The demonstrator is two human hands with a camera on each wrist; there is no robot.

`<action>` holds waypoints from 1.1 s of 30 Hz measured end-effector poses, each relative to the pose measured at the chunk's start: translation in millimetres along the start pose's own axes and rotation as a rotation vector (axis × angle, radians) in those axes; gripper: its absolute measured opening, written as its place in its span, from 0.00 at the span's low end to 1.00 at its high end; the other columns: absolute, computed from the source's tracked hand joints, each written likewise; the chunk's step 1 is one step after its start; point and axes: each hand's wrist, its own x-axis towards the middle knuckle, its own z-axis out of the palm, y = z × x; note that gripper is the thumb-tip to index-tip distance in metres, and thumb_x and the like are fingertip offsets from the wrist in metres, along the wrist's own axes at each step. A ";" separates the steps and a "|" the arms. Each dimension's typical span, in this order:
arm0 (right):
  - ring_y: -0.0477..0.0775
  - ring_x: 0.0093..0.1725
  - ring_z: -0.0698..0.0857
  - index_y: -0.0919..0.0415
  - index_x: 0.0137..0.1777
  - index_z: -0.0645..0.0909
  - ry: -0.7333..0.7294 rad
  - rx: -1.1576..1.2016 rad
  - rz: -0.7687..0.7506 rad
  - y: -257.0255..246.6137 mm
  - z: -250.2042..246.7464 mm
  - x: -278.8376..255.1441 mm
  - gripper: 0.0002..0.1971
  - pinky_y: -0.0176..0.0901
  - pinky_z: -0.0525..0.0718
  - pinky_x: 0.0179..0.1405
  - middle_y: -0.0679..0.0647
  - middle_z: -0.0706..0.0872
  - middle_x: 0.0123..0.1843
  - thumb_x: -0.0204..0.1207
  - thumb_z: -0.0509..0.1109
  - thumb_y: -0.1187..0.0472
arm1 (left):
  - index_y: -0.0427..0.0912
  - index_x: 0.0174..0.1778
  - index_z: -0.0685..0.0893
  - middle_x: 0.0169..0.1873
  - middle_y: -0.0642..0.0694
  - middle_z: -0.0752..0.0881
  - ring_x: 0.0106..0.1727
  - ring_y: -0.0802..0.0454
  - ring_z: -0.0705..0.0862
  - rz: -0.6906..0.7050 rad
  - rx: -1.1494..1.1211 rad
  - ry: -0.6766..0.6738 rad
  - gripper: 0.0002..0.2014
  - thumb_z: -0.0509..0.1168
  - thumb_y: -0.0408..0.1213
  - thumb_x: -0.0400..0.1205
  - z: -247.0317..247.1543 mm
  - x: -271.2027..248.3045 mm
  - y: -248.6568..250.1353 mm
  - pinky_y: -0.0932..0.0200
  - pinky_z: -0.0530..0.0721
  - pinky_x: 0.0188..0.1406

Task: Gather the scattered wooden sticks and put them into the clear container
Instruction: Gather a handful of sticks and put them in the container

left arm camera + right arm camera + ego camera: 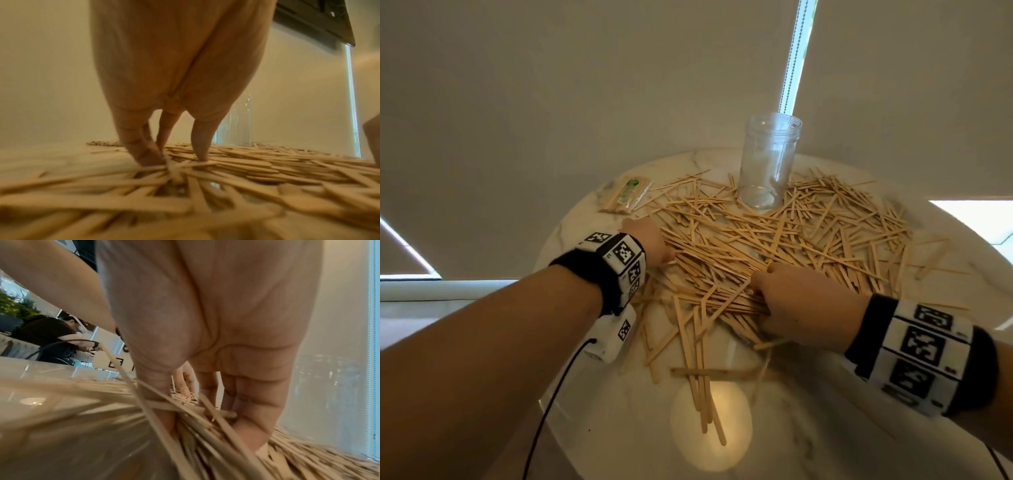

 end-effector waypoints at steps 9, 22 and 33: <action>0.53 0.46 0.84 0.52 0.55 0.84 0.040 -0.004 0.067 22.2 -13.0 7.2 0.07 0.48 0.88 0.50 0.50 0.85 0.46 0.81 0.66 0.57 | 0.36 0.53 0.83 0.42 0.45 0.83 0.42 0.49 0.80 0.081 0.133 0.002 0.29 0.66 0.64 0.80 -7.5 -26.6 1.3 0.57 0.77 0.40; 0.51 0.50 0.85 0.52 0.51 0.88 0.205 0.322 0.034 53.7 -32.1 -13.9 0.04 0.47 0.83 0.51 0.50 0.89 0.47 0.79 0.74 0.57 | 0.31 0.75 0.76 0.71 0.36 0.80 0.73 0.42 0.78 0.096 0.312 -0.101 0.18 0.55 0.36 0.92 21.8 -39.0 47.6 0.58 0.75 0.61; 0.41 0.41 0.83 0.51 0.53 0.88 0.445 0.653 0.069 72.9 -45.8 -17.1 0.05 0.35 0.72 0.34 0.44 0.88 0.42 0.80 0.75 0.53 | 0.42 0.42 0.79 0.38 0.46 0.80 0.33 0.53 0.76 0.185 -0.633 0.116 0.14 0.53 0.23 0.86 -12.7 -20.4 63.1 0.60 0.73 0.28</action>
